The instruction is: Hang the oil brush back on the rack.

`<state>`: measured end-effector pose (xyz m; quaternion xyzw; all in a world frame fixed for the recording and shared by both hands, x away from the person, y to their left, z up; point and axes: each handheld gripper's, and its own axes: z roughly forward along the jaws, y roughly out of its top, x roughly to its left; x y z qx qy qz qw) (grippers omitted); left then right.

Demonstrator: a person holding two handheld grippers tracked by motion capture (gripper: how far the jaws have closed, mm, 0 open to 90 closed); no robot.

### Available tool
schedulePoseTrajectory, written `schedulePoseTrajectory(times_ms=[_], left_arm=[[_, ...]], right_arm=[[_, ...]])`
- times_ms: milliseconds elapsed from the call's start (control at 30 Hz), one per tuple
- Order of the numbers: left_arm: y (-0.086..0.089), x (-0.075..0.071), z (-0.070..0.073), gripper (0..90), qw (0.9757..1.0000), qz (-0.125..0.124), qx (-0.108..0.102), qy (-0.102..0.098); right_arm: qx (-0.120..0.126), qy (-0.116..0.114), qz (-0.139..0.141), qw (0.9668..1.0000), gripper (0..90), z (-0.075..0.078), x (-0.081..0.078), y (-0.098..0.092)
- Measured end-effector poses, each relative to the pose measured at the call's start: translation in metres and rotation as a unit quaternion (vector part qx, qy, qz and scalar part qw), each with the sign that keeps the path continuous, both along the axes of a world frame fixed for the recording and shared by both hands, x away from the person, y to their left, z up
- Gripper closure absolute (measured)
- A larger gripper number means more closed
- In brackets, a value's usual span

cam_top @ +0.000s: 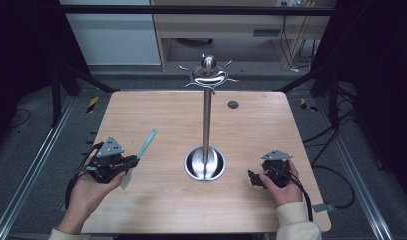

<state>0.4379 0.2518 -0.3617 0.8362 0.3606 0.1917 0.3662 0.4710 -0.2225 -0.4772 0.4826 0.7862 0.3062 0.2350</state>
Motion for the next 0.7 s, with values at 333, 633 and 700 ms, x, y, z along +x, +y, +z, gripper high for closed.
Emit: schedulePoseTrajectory(times_ms=[333,633,700], left_arm=[[-0.005,-0.004,0.012,82.0,0.9991,0.000,-0.031,-0.031],[-0.010,-0.008,0.025,82.0,0.9970,-0.009,-0.056,-0.052],[-0.011,-0.009,0.029,82.0,0.9964,-0.011,-0.063,-0.057]], right_arm=[[0.000,0.000,0.000,1.0000,8.1,0.000,0.000,0.000],[0.000,0.000,0.000,1.0000,8.1,0.000,0.000,0.000],[0.000,0.000,-0.001,1.0000,8.1,0.000,0.000,0.000]])
